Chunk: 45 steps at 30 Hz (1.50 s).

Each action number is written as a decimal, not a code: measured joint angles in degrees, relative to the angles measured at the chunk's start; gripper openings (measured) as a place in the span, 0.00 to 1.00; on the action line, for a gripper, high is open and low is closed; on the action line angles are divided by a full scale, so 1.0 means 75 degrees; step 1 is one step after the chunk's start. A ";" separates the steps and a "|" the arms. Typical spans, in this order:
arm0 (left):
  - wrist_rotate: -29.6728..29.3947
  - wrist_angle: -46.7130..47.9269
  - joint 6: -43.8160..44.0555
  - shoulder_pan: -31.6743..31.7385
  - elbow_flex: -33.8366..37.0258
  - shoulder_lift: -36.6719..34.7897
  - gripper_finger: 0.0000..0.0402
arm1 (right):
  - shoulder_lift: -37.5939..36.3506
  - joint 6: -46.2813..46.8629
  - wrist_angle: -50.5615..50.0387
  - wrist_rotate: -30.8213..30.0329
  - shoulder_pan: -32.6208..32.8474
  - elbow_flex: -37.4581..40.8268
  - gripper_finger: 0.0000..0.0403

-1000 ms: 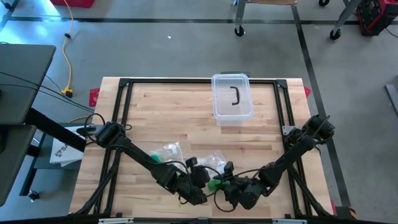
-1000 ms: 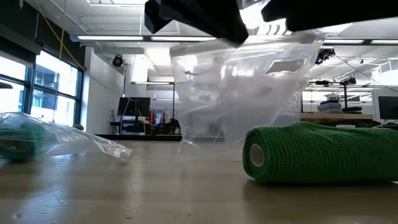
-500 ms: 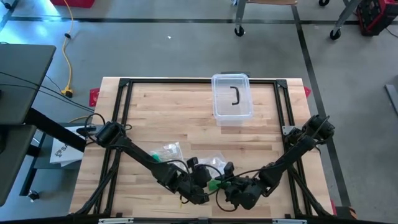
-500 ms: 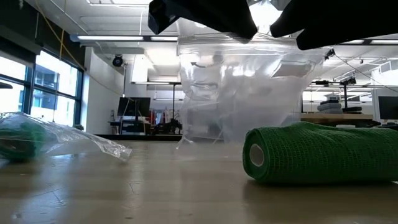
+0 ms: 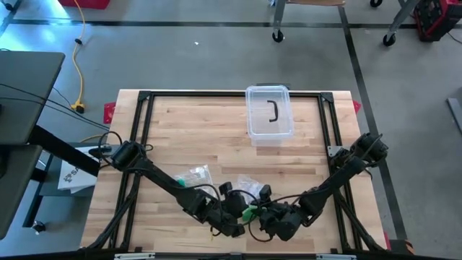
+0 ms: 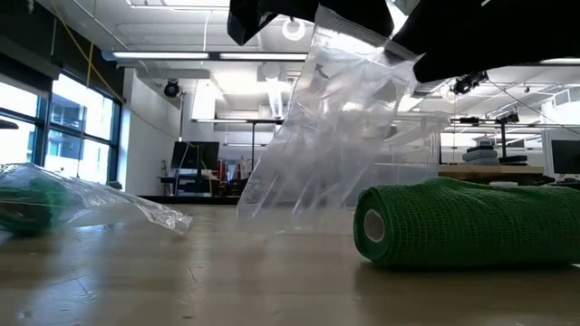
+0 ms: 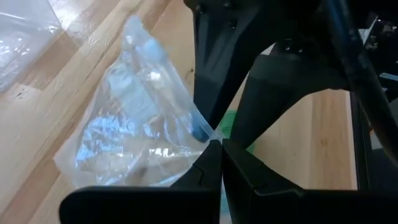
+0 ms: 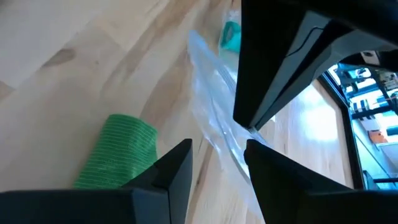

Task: Roll bandage
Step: Put the green bandage into the transparent zip bag

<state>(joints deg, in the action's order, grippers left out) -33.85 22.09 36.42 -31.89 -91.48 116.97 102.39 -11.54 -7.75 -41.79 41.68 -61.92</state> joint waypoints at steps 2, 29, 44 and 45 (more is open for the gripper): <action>-0.0001 -0.0003 0.0000 0.0001 0.0000 0.0000 0.00 | 0.0000 -0.0008 -0.0007 0.0037 -0.0014 0.0002 0.36; -0.1361 0.1658 0.0146 -0.0346 0.0000 -0.0864 0.01 | 0.0041 0.1290 0.0348 0.0255 -0.0209 -0.0135 0.01; -0.0672 0.1644 0.0108 -0.0314 0.0000 -0.0860 0.46 | 0.0041 0.1496 0.0318 0.0404 -0.0507 -0.0394 0.00; -0.0524 0.1646 0.0105 -0.0299 0.0000 -0.0860 0.48 | 0.0041 0.1502 0.0321 0.0401 -0.0512 -0.0394 0.00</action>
<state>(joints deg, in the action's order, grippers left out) -37.79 34.43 37.21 -34.14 -91.48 110.52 102.69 -0.27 -5.34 -38.79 37.85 -64.88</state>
